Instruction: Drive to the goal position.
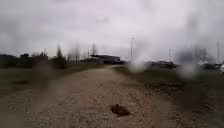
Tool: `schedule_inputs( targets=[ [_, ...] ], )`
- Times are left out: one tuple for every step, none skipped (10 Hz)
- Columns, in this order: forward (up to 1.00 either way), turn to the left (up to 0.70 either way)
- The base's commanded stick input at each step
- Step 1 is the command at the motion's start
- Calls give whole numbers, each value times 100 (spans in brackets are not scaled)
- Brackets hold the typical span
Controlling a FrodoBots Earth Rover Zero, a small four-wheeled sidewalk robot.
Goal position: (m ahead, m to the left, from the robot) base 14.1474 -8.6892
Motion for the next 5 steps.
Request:
schedule_inputs(
  targets=[
    [70,35],
    [70,35],
    [70,22],
    [70,5],
    [70,0]
  ],
)
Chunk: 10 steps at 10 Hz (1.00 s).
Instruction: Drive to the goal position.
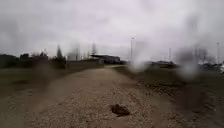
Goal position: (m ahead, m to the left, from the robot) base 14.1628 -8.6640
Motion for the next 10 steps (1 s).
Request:
schedule_inputs(
  targets=[
    [70,0],
    [70,0],
    [70,0],
    [70,0],
    [70,0],
    [70,0],
    [70,0],
    [85,1],
    [85,7],
    [85,13]
  ],
)
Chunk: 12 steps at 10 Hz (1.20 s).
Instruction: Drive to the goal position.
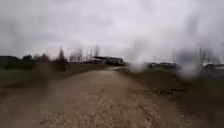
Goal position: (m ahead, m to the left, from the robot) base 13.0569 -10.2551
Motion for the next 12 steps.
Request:
schedule_inputs(
  targets=[
    [85,25],
    [85,34],
    [85,34],
    [85,34],
    [85,15],
    [85,8],
    [85,1],
    [85,0],
    [85,0],
    [85,0],
    [85,0],
    [85,0]
  ],
)
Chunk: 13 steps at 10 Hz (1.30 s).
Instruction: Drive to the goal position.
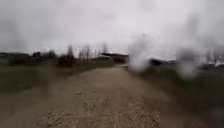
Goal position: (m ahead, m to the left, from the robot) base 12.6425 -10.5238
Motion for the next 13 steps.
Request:
schedule_inputs(
  targets=[
    [85,0],
    [100,0],
    [100,0],
    [100,0],
    [100,0],
    [100,0],
    [100,0],
    [100,0],
    [100,0],
    [100,0],
    [100,0],
    [100,0],
    [100,0]
  ],
)
